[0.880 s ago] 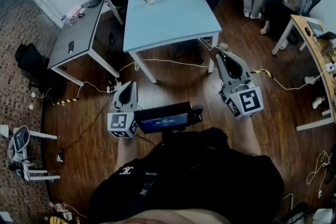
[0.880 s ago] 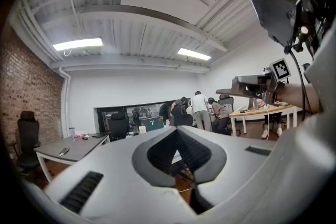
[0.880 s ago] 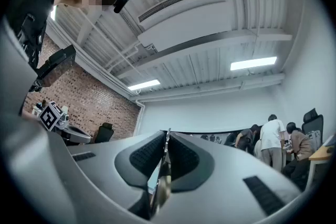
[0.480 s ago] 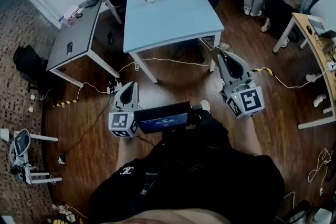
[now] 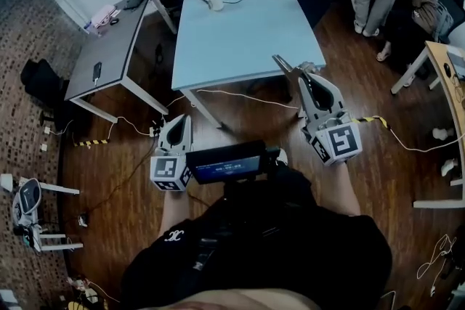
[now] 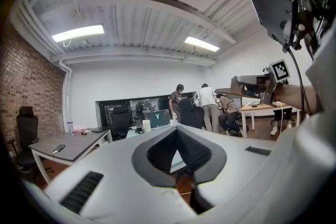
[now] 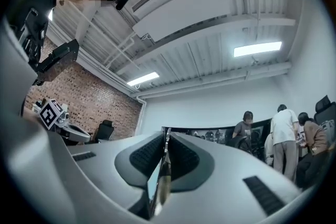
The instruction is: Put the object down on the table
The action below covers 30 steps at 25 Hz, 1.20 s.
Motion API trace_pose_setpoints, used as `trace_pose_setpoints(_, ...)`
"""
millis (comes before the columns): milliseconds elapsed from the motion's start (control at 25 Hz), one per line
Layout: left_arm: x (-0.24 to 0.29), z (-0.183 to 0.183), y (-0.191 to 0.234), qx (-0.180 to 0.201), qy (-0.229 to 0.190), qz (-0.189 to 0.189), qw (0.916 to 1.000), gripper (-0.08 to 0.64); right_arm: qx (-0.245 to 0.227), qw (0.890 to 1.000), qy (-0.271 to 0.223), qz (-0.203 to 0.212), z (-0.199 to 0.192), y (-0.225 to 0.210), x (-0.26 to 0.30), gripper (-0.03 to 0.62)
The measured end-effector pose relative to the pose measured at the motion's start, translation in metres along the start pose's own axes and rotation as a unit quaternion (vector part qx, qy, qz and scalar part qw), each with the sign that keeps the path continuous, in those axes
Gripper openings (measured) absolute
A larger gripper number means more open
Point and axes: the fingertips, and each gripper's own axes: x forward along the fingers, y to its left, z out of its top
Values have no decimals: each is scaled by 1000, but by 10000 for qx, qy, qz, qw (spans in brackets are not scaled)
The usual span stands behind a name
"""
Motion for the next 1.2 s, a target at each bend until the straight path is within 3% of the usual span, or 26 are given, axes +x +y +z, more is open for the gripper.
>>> trace_pose_setpoints(400,161,80,19,186,-449,123,9987,5,42,9994,21,329,-25,-104,119,26)
trace_pose_setpoints(680,202,67,39,-5,-267,116,9996,5,67,9988,160,448,-48,-117,163,26)
trace_pose_setpoints(880,219,59,54,58,-207,-55,9998,5,124,9994,231,225,-69,-122,182,26)
trace_pose_setpoints(1200,230,53,85,28,-167,-84,9998,5,34,9964,851,31,-141,-120,211,26)
